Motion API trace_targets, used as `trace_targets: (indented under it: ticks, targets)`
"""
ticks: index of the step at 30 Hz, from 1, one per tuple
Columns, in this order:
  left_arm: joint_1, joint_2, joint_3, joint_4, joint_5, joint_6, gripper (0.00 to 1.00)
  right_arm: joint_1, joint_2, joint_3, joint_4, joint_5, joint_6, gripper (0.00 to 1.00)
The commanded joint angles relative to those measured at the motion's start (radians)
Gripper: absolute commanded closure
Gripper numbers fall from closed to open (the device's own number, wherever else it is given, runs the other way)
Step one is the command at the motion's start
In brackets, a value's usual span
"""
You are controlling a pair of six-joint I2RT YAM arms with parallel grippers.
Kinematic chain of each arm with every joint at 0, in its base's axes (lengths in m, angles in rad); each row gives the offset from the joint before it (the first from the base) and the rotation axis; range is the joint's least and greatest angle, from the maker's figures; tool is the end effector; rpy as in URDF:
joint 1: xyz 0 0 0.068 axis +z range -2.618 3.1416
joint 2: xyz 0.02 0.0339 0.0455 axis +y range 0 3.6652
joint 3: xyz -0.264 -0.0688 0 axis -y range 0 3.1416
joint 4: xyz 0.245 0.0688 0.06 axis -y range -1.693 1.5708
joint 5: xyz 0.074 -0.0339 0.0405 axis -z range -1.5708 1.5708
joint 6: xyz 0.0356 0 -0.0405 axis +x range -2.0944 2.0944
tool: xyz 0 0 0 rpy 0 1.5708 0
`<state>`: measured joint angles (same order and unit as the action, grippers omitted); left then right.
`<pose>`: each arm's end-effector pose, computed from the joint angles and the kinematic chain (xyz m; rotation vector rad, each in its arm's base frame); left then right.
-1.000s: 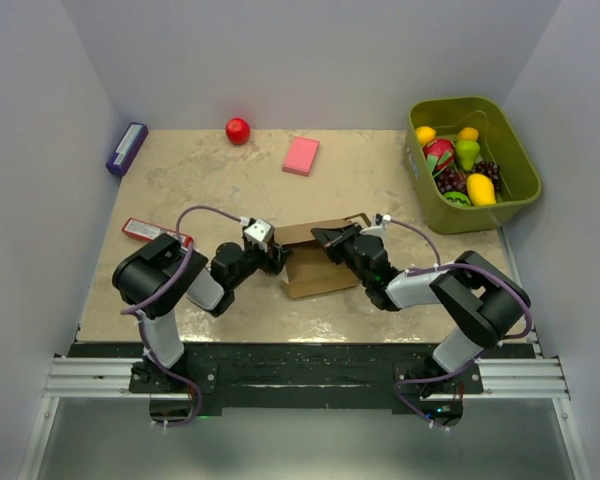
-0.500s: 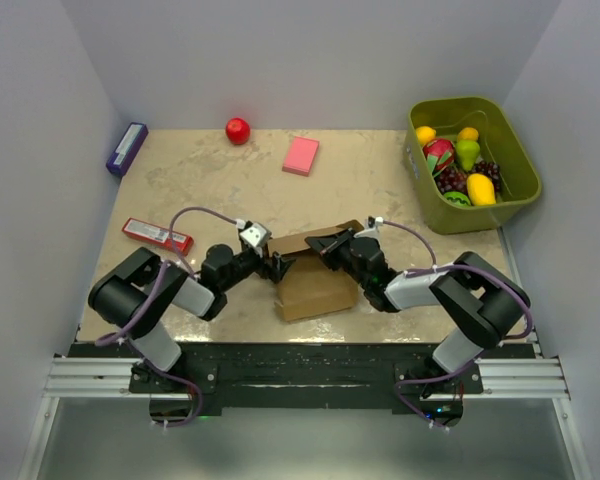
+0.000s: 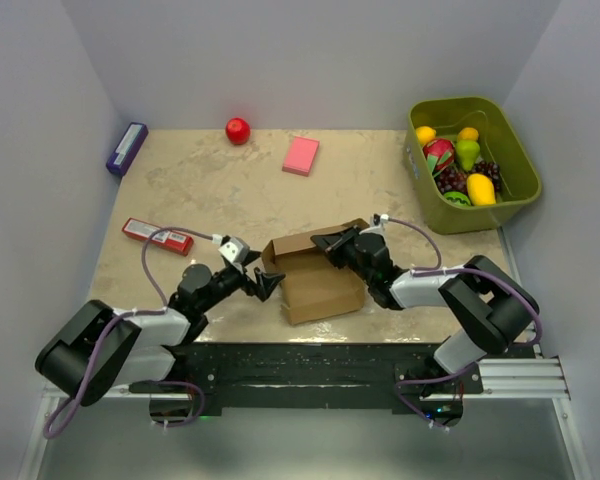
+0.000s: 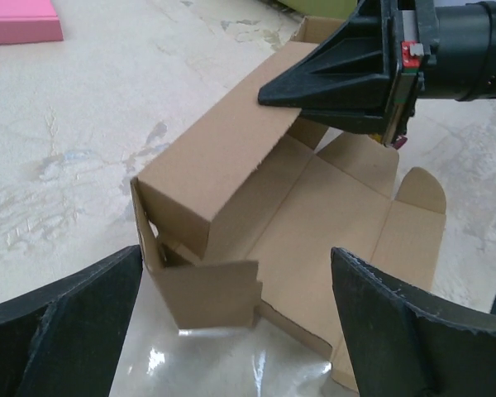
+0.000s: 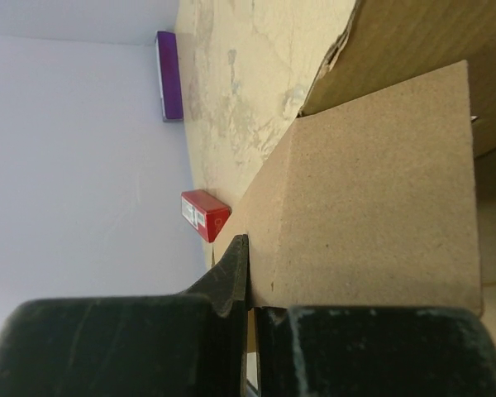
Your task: Fold the paper box
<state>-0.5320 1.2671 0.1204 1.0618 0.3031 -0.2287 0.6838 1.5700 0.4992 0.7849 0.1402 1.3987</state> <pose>0.1705 -0.1127 0.1577 0.4931 1.6464 -0.8217 0.2316 0.1823 0.1604 0.8255 1.8997 1.2626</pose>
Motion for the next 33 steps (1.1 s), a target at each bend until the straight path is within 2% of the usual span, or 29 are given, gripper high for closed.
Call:
trace_targets:
  ticks: [1, 6, 11, 20, 24, 33]
  targets:
    - [0.018, -0.081, -0.069, -0.049, -0.037, -0.073, 0.00, -0.021, -0.015, -0.022, -0.052, 0.018, -0.058, 1.00]
    - [0.063, -0.152, -0.165, 0.018, -0.058, -0.133, 0.00, -0.032, -0.008, -0.034, -0.019, -0.007, -0.053, 1.00]
    - [0.070, -0.134, -0.189, 0.059, -0.079, -0.141, 0.02, -0.033, 0.007, -0.040, 0.016, -0.028, -0.049, 1.00]
    - [0.139, 0.145, -0.217, 0.349, 0.028, -0.164, 0.21, -0.035, 0.015, -0.054, 0.051, -0.044, -0.038, 1.00]
    - [0.150, 0.248, -0.228, 0.502, 0.074, -0.181, 0.22, -0.036, 0.022, -0.053, 0.062, -0.050, -0.036, 1.00]
    - [0.150, 0.449, -0.151, 0.607, 0.103, -0.169, 0.25, -0.036, 0.019, -0.044, 0.047, -0.050, -0.055, 1.00]
